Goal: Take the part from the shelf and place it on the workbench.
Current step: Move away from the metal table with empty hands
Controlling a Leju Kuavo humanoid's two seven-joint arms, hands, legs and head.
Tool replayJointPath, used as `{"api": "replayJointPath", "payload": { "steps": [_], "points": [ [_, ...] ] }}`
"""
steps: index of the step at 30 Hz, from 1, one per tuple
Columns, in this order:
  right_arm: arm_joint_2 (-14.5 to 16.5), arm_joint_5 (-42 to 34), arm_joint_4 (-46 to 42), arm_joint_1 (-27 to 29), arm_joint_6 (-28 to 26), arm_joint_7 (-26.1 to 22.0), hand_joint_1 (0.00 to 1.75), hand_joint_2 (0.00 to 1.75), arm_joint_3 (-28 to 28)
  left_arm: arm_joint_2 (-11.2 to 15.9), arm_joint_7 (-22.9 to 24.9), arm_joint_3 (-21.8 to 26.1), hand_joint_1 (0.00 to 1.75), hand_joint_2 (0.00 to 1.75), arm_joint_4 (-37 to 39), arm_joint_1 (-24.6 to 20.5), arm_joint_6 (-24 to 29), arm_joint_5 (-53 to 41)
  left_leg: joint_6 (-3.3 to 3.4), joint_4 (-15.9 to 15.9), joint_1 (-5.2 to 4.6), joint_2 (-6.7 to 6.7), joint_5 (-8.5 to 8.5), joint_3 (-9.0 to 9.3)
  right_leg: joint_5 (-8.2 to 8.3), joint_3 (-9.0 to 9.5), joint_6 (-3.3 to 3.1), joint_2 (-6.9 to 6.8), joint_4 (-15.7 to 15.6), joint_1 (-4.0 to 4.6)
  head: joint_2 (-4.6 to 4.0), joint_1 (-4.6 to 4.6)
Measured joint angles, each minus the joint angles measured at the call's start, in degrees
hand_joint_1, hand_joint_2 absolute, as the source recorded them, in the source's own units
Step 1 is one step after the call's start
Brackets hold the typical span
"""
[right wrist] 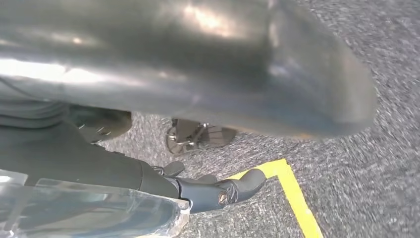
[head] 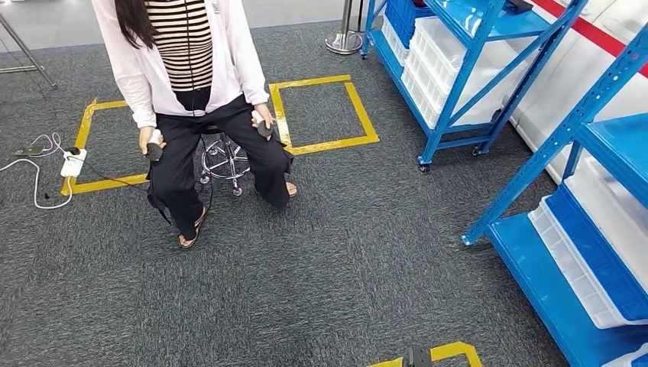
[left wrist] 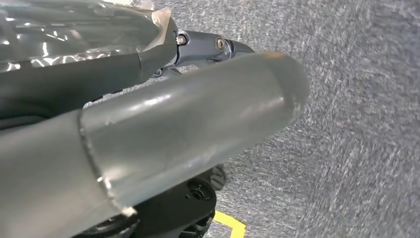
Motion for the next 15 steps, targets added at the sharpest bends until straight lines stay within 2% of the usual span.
{"api": "replayJointPath", "payload": {
  "steps": [2, 3, 4, 5, 6, 7, 8, 9, 11, 12, 13, 15],
  "points": [
    [-0.1, 0.0, 0.0, 0.0, 0.0, 0.0, 0.0, 0.0, -0.1, 0.0, 0.0, 0.0, 0.0, 0.0, 0.0, 0.0, -0.1, 0.0, 0.15, 0.0, -0.14, 1.7, 0.0, -0.12, -2.78, -3.41, 0.12, -1.15, 7.0, -0.13, 0.0, 0.07],
    [-0.1, 0.0, 0.0, 0.0, 0.0, 0.0, 0.0, 0.0, -0.2, 0.0, 0.0, 0.0, 0.0, 0.0, 0.0, 0.0, -0.1, 0.0, 0.15, 0.0, -0.17, 2.49, -0.02, -0.15, -3.06, -3.96, 0.47, -1.32, 8.4, -0.22, 0.0, 0.07],
    [-0.2, -0.1, 0.0, 0.1, 0.0, 0.0, 0.0, 0.0, -0.3, 0.0, 0.0, 0.0, 0.0, 0.0, 0.0, 0.0, -0.2, -0.1, 0.12, 0.0, -0.18, 3.2, -0.04, -0.16, -2.49, -3.31, 0.95, -1.53, 7.4, -0.28, 0.0, 0.08],
    [-0.3, -0.1, 0.1, 0.2, 0.0, 0.0, 0.0, 0.0, -0.4, -0.1, 0.0, 0.0, 0.0, 0.0, 0.0, -0.1, -0.3, -0.1, 0.04, 0.0, -0.17, 3.83, -0.08, -0.12, -1.32, -1.56, 1.44, -2.07, 4.4, -0.36, 0.0, 0.09],
    [-0.3, -0.1, 0.1, 0.2, 0.0, 0.1, 0.0, 0.0, -0.5, -0.1, 0.1, 0.0, 0.0, 0.0, 0.0, -0.1, -0.3, -0.2, -0.1, 0.0, -0.2, 4.43, -0.15, -0.01, 0.04, 0.87, 1.81, -3.33, 0.2, -0.42, 0.0, 0.11],
    [-0.3, -0.2, 0.1, 0.1, 0.0, 0.1, 0.0, 0.0, -0.5, -0.1, 0.1, 0.0, 0.0, 0.0, 0.0, -0.1, -0.3, -0.3, -0.39, 0.1, -0.35, 4.98, -0.32, 0.12, 1.25, 3.01, 1.89, -4.81, -3.6, -0.28, 0.0, 0.15],
    [-0.3, -0.2, 0.1, 0.0, 0.0, 0.1, 0.0, 0.0, -0.6, -0.1, 0.2, 0.0, 0.0, 0.0, 0.0, -0.2, -0.3, -0.3, -0.75, 0.1, -0.51, 5.51, -0.49, 0.33, 2.08, 4.47, 1.63, -5.87, -6.2, -0.1, 0.0, 0.11],
    [-0.4, -0.2, 0.1, -0.1, 0.0, 0.1, 0.0, 0.0, -0.6, -0.2, 0.2, 0.0, 0.0, 0.0, 0.0, -0.2, -0.3, -0.4, -1.12, 0.2, -0.67, 6.05, -0.66, 0.55, 2.5, 5.1, 1.19, -6.48, -7.5, 0.14, 0.0, 0.06],
    [-0.4, -0.3, 0.1, 0.0, 0.0, 0.2, 0.0, 0.0, -0.6, -0.2, 0.2, 0.0, 0.0, 0.0, 0.0, -0.5, -0.4, -0.5, -1.8, 0.1, -0.63, 7.09, -0.91, 1.02, 2.73, 4.89, 0.22, -5.53, -7.7, 0.5, 0.0, -0.07],
    [-0.4, -0.3, 0.1, 0.0, 0.0, 0.2, 0.0, 0.0, -0.7, -0.2, 0.2, 0.0, 0.0, 0.0, 0.0, -0.6, -0.4, -0.5, -2.18, 0.3, -0.4, 6.98, -1.24, 1.13, 2.84, 5.0, -0.22, -4.91, -7.8, 0.28, 0.0, -0.09],
    [-0.5, -0.4, 0.1, 0.0, 0.0, 0.2, 0.0, 0.0, -0.7, -0.3, 0.3, 0.0, 0.0, 0.0, 0.0, -0.7, -0.4, -0.5, -2.5, 1.2, -0.18, 6.0, -2.04, 0.94, 2.98, 5.19, -0.72, -4.26, -8.0, 0.04, 0.0, -0.18],
    [-0.5, -0.4, 0.1, -0.1, 0.0, 0.2, 0.0, 0.0, -0.8, -0.3, 0.3, 0.0, 0.0, 0.0, 0.0, -0.6, -0.4, -0.5, -2.93, 6.2, 0.11, 2.77, -5.24, -1.05, 3.34, 5.58, -1.62, -2.87, -8.1, -0.41, 0.0, -0.47]
  ]
}}
